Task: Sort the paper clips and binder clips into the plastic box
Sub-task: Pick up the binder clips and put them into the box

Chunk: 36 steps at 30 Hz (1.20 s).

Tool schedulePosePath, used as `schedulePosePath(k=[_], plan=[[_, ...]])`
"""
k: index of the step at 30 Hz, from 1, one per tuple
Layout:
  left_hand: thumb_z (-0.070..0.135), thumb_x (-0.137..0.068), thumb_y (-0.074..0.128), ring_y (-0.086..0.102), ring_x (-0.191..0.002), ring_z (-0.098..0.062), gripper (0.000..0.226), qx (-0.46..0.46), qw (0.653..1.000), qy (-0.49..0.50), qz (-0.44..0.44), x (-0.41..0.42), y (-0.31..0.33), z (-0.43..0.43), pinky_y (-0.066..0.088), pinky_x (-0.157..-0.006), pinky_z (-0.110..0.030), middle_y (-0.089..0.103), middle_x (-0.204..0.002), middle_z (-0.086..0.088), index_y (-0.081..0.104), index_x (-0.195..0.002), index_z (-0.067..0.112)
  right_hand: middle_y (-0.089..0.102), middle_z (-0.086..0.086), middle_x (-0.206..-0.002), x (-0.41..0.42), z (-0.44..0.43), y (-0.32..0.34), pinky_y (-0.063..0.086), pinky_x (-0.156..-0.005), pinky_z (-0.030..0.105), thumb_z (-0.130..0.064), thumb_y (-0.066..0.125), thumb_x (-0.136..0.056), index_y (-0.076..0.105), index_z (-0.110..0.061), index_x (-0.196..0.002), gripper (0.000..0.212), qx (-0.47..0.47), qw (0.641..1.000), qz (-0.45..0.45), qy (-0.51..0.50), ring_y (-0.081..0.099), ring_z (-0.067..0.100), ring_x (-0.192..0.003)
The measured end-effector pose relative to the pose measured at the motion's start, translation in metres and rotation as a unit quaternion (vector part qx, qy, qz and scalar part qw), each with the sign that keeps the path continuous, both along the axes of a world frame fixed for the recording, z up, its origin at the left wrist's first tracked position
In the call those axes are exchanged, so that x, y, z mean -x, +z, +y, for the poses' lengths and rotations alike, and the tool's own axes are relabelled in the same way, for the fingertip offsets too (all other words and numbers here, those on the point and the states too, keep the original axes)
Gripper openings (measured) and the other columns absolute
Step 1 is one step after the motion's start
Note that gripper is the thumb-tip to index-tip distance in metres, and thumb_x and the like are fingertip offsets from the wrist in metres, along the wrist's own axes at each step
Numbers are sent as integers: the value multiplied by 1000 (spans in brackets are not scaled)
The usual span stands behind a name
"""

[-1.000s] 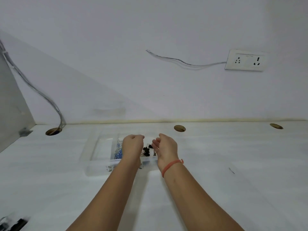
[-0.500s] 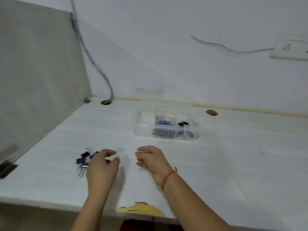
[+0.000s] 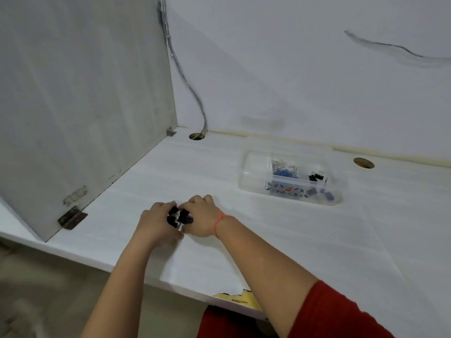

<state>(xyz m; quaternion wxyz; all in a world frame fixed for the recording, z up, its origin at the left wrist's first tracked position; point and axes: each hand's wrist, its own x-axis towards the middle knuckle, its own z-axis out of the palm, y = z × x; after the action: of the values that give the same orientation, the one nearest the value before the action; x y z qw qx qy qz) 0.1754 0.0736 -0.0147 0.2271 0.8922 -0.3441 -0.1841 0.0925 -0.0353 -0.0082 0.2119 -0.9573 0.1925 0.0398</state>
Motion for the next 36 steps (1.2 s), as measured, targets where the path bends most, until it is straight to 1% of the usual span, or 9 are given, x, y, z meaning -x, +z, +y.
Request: schedulePosePath(k=[2, 8, 16, 20, 22, 24, 29, 31, 36], plan=[[14, -58, 65, 55, -107, -26, 64, 21, 1000, 4, 4, 0, 0, -2, 45, -80, -30, 54, -123, -1, 57, -121, 25, 47, 7, -133, 6, -4, -11, 35, -102, 34, -24, 53, -89, 50, -17, -133, 44, 3, 999, -48, -7, 33, 31, -122], [1, -79, 56, 58, -106, -20, 41, 93, 994, -31, -42, 35, -8, -17, 36, -77, -20, 61, -114, 2, 68, -110, 24, 58, 3, -111, 64, -15, -33, 36, -89, 24, -15, 56, -87, 66, -15, -109, 24, 9, 973, -215, -85, 45, 25, -105], [-2, -78, 57, 66, -95, -14, 35, 226, 968, -110, 25, 127, -16, -48, 49, -80, -22, 73, -103, 3, 75, -99, 20, 54, 2, -99, 168, -37, -29, 36, -70, 25, -31, 55, -89, 59, -19, -98, 16, 96, 947, -157, -265, 49, 19, -93], [3, -80, 60, 65, -89, -8, 26, 266, 955, -81, 101, 148, -23, -58, 43, -70, -3, 73, -97, 5, 75, -97, 15, 59, 1, -81, 196, -46, -22, 37, -58, 26, -24, 47, -92, 48, -17, -104, 14, -25, 920, -173, -351, 55, 19, -72], [5, -83, 57, 61, -82, -6, 24, 270, 949, -73, 144, 155, -20, -62, 41, -63, -6, 71, -93, 6, 73, -98, 17, 62, 8, -83, 204, -51, -16, 46, -65, 30, -14, 40, -93, 46, -16, -108, 16, -208, 857, -234, -409, 57, 22, -69], [7, -87, 52, 58, -78, -9, 23, 279, 938, -54, 200, 158, -15, -64, 40, -61, -16, 69, -91, 5, 70, -96, 18, 60, 16, -87, 208, -52, -13, 52, -68, 33, -2, 33, -93, 46, -10, -110, 23, -405, 742, -302, -440, 56, 24, -68], [10, -88, 56, 48, -61, -13, 14, 287, 918, -1, 273, 157, -9, -66, 38, -57, -23, 58, -72, 1, 68, -91, 15, 61, 16, -80, 217, -53, -4, 58, -80, 38, 8, 47, -90, 54, -6, -95, 17, -584, 596, -367, -411, 61, 25, -75], [10, -84, 62, 46, -60, -13, 7, 286, 919, 7, 272, 158, -10, -67, 37, -57, -23, 55, -68, 3, 69, -85, 12, 61, 11, -71, 217, -52, -4, 58, -71, 32, 5, 58, -86, 55, -9, -88, 14, -577, 607, -373, -400, 60, 20, -65], [4, -79, 69, 42, -54, -13, 5, 295, 883, 0, 366, 164, -6, -72, 36, -52, -20, 51, -62, -4, 66, -81, 1, 63, 0, -70, 204, -40, -12, 46, -55, 20, -3, 67, -82, 65, -14, -87, 12, -452, 744, -337, -360, 56, 9, -58]])
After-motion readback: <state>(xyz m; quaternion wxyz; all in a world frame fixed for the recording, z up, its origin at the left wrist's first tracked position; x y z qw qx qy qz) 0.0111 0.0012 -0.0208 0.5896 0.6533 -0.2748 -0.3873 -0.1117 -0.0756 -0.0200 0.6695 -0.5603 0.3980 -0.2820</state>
